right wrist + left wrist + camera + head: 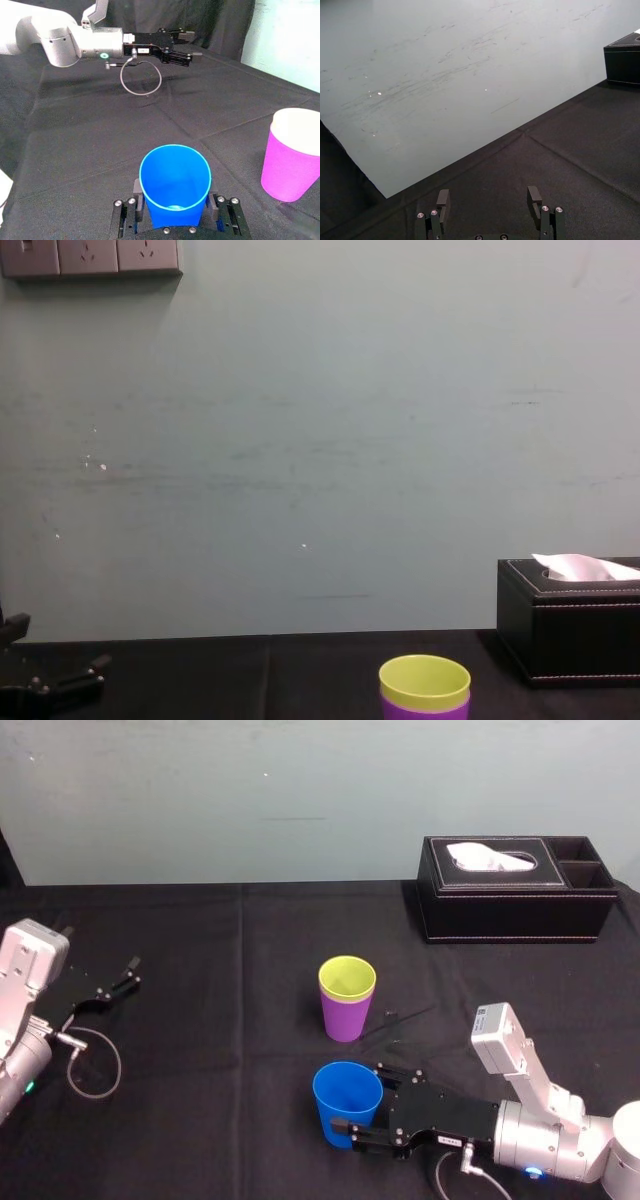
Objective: Stack the three plastic cups sequentially using one hand.
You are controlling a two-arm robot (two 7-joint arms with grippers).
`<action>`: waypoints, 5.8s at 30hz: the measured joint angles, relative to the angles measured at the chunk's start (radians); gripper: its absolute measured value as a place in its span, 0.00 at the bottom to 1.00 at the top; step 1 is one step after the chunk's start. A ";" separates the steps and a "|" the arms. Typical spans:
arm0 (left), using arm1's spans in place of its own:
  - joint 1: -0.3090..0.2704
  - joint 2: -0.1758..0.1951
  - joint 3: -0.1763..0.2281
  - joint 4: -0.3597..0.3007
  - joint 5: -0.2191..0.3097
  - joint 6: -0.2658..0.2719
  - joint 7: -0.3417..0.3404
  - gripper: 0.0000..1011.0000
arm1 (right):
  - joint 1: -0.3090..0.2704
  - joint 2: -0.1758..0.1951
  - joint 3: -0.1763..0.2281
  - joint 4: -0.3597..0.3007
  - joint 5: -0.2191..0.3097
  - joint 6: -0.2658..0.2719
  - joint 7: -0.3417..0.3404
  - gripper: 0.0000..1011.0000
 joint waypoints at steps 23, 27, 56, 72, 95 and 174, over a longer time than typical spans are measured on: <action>0.000 0.000 0.000 0.000 0.000 0.000 0.000 1.00 | -0.028 0.034 0.027 -0.082 0.021 0.023 -0.026 0.72; 0.000 0.000 0.000 0.000 0.000 0.000 0.000 1.00 | -0.042 0.062 0.053 -0.137 0.052 0.051 -0.036 0.72; 0.000 0.000 0.000 0.000 0.000 0.000 0.000 1.00 | 0.097 0.104 0.087 -0.209 0.121 0.217 -0.088 0.72; 0.000 0.000 0.000 0.000 0.000 0.000 0.000 1.00 | 0.207 0.045 0.030 -0.120 0.078 0.242 -0.110 0.72; 0.000 0.000 0.000 0.000 0.000 0.000 0.000 1.00 | 0.302 -0.019 -0.010 0.001 0.040 0.252 -0.097 0.72; 0.000 0.000 0.000 0.000 0.000 0.000 0.000 1.00 | 0.339 -0.081 -0.023 0.135 0.036 0.208 -0.072 0.99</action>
